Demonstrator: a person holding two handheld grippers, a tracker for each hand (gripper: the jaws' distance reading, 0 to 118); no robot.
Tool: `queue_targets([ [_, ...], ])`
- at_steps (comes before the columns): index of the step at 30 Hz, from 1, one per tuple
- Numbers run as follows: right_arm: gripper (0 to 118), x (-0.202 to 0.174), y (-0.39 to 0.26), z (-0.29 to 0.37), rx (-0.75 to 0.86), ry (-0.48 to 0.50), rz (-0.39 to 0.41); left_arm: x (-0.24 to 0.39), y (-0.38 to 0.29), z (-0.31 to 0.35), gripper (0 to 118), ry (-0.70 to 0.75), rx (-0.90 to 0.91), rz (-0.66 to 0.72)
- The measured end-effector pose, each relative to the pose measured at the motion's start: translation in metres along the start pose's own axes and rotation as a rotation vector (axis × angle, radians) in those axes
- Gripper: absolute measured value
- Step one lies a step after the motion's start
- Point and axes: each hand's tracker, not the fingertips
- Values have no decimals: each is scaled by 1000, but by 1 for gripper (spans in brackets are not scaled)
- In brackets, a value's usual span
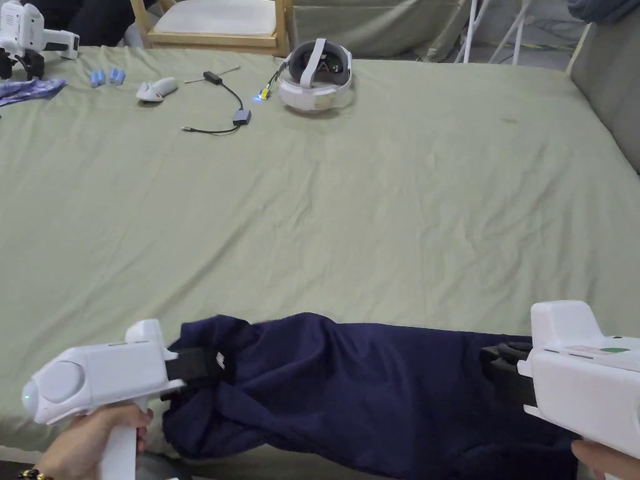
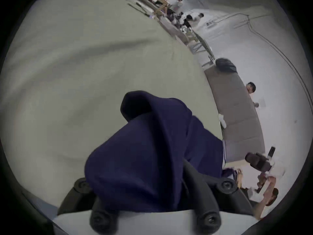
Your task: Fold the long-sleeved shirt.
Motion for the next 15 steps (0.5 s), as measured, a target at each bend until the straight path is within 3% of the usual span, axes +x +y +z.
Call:
queue_targets([
  [12, 0, 6, 7, 6, 11, -24, -13, -46, 91, 69, 17, 213, 177, -11],
  [15, 0, 5, 9, 3, 11, -20, -14, -30, 83, 79, 17, 171, 136, -13],
])
